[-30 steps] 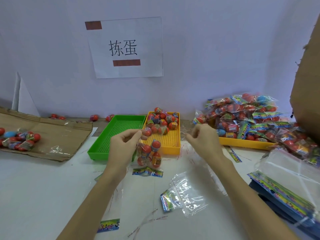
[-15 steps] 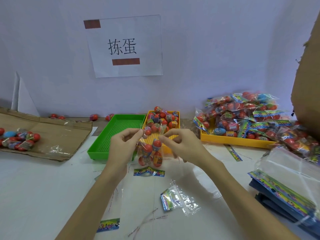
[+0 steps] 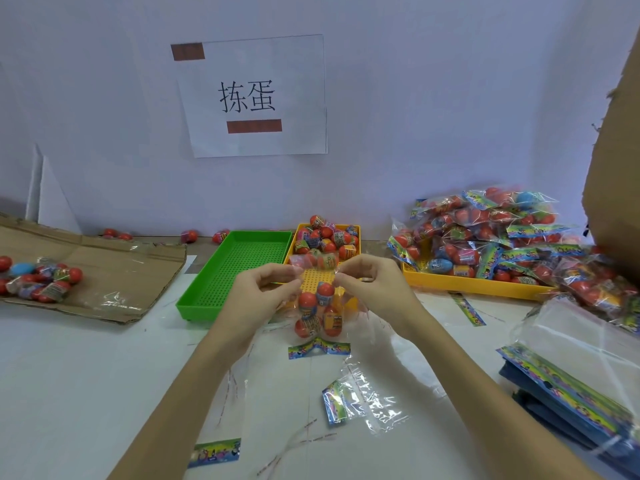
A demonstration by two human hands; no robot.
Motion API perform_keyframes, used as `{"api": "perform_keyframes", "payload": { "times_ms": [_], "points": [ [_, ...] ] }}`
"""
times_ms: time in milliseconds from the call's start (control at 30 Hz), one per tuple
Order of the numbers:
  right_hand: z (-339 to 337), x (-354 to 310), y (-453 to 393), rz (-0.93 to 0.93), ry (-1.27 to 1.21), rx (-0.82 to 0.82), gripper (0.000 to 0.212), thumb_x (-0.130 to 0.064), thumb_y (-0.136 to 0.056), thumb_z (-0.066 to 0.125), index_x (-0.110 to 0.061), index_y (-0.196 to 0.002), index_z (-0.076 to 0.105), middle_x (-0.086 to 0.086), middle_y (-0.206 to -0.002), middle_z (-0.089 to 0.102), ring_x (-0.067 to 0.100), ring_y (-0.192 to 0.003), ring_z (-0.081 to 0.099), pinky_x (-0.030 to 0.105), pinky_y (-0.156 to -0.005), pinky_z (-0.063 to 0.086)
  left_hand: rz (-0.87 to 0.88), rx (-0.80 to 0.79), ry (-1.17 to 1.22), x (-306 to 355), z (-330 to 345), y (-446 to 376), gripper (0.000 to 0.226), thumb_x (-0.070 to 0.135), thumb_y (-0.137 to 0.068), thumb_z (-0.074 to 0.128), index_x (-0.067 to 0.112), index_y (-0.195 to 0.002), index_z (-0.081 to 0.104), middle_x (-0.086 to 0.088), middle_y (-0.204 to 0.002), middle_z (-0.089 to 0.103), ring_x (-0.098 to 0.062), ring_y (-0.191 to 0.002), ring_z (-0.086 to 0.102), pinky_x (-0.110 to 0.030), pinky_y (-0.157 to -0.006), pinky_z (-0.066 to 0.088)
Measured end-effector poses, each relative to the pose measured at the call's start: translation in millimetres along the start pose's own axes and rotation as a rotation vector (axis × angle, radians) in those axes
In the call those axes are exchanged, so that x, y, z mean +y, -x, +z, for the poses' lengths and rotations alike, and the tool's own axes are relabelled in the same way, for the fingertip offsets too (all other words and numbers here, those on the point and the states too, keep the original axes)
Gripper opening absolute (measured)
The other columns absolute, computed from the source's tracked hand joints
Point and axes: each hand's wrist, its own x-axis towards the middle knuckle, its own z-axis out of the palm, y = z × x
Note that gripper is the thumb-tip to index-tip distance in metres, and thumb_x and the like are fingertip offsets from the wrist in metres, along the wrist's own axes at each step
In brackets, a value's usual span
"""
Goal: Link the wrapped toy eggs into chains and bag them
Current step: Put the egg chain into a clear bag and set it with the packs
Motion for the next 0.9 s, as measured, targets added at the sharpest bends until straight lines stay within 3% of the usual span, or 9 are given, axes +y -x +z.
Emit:
{"api": "perform_keyframes", "payload": {
  "times_ms": [167, 333, 500, 667, 900],
  "points": [
    [-3, -1, 0, 0.002, -0.055, -0.031, 0.007, -0.029, -0.091, 0.077, -0.025, -0.097, 0.078, -0.011, -0.084, 0.077, 0.013, -0.068, 0.074, 0.016, -0.058, 0.054, 0.046, 0.040, -0.001, -3, 0, -1, 0.009, 0.007, -0.090, 0.078, 0.010, -0.098, 0.081, -0.006, -0.089, 0.080, -0.010, -0.081, 0.075, -0.018, -0.072, 0.057],
    [-4, 1, -1, 0.014, -0.001, -0.012, 0.001, -0.025, -0.090, 0.078, -0.025, -0.091, 0.079, -0.012, -0.080, 0.076, 0.010, -0.064, 0.072, 0.016, -0.061, 0.055, 0.036, 0.071, -0.008, -3, -1, -1, 0.006, 0.010, -0.090, 0.079, 0.012, -0.095, 0.081, -0.005, -0.086, 0.080, -0.011, -0.081, 0.074, -0.020, -0.071, 0.058],
    [-13, 0, 0, 0.027, -0.127, -0.036, 0.006, -0.017, -0.093, 0.075, -0.014, -0.097, 0.079, 0.003, -0.081, 0.076, 0.011, -0.068, 0.067, 0.020, -0.061, 0.052, 0.020, 0.176, 0.097, -1, 0, -2, 0.011, -0.003, -0.089, 0.076, 0.008, -0.091, 0.080, -0.017, -0.087, 0.077, -0.020, -0.075, 0.072, -0.024, -0.069, 0.061],
    [-19, 2, -1, 0.069, -0.268, -0.086, 0.012, -0.010, -0.091, 0.076, -0.019, -0.098, 0.081, 0.008, -0.084, 0.075, 0.015, -0.073, 0.069, 0.025, -0.074, 0.060, 0.012, 0.112, 0.137, 0, 0, -2, 0.019, -0.005, -0.089, 0.075, 0.012, -0.094, 0.083, -0.009, -0.093, 0.081, -0.016, -0.078, 0.074, -0.022, -0.068, 0.060],
    [-23, 5, -1, 0.074, -0.311, -0.115, 0.018, -0.002, -0.093, 0.069, -0.015, -0.086, 0.081, 0.012, -0.086, 0.076, 0.017, -0.077, 0.070, 0.023, -0.073, 0.059, 0.064, 0.080, 0.059, -3, -5, -4, 0.017, -0.001, -0.088, 0.077, 0.015, -0.089, 0.085, -0.009, -0.086, 0.080, -0.016, -0.074, 0.076, -0.020, -0.069, 0.059]
  ]
}}
